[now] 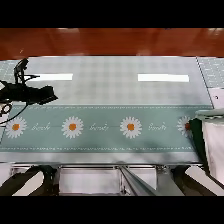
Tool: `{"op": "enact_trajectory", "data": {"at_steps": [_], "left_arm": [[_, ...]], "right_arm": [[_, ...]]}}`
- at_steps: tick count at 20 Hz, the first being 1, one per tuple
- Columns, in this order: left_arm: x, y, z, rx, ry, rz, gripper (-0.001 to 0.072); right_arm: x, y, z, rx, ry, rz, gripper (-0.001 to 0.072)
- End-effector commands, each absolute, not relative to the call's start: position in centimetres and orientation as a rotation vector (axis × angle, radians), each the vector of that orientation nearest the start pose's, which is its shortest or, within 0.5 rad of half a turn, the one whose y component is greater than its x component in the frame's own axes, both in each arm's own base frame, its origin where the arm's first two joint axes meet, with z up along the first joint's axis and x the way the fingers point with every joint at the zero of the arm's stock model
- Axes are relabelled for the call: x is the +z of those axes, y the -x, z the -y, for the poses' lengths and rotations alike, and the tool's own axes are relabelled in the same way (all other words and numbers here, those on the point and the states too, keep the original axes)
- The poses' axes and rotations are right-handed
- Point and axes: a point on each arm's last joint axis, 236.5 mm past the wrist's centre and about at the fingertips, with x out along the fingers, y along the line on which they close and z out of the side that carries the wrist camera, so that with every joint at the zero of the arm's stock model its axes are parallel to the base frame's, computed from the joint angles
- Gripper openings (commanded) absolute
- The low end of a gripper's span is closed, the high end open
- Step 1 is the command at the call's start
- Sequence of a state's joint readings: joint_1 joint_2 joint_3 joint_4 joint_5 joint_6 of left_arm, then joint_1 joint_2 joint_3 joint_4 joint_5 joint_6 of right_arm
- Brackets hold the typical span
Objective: Fold the shirts.
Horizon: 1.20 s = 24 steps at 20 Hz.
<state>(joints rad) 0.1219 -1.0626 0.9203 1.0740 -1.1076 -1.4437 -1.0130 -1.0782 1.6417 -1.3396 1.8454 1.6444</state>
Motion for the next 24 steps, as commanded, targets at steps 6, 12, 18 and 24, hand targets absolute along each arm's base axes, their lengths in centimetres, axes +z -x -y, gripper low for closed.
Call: {"op": "enact_trajectory", "data": {"at_steps": [6,12,18,24], "left_arm": [[2.8,-34.4,5.9,-0.213,0.431,-1.164,0.0022],[3.2,-35.5,5.5,-0.197,0.430,-1.117,0.0023],[8.6,-40.1,7.1,-0.273,0.425,-0.875,0.0022],[15.5,-43.5,14.9,-0.466,0.165,-0.761,0.0022]], "right_arm": [[9.5,-3.2,18.4,-1.131,-0.935,-1.435,0.0302],[8.9,-7.6,17.1,-0.940,-1.023,-1.343,0.0364],[21.8,-29.9,13.7,-0.181,-0.842,-0.703,0.0022],[16.7,-39.8,-7.8,0.289,-0.360,-0.930,0.0022]]}}
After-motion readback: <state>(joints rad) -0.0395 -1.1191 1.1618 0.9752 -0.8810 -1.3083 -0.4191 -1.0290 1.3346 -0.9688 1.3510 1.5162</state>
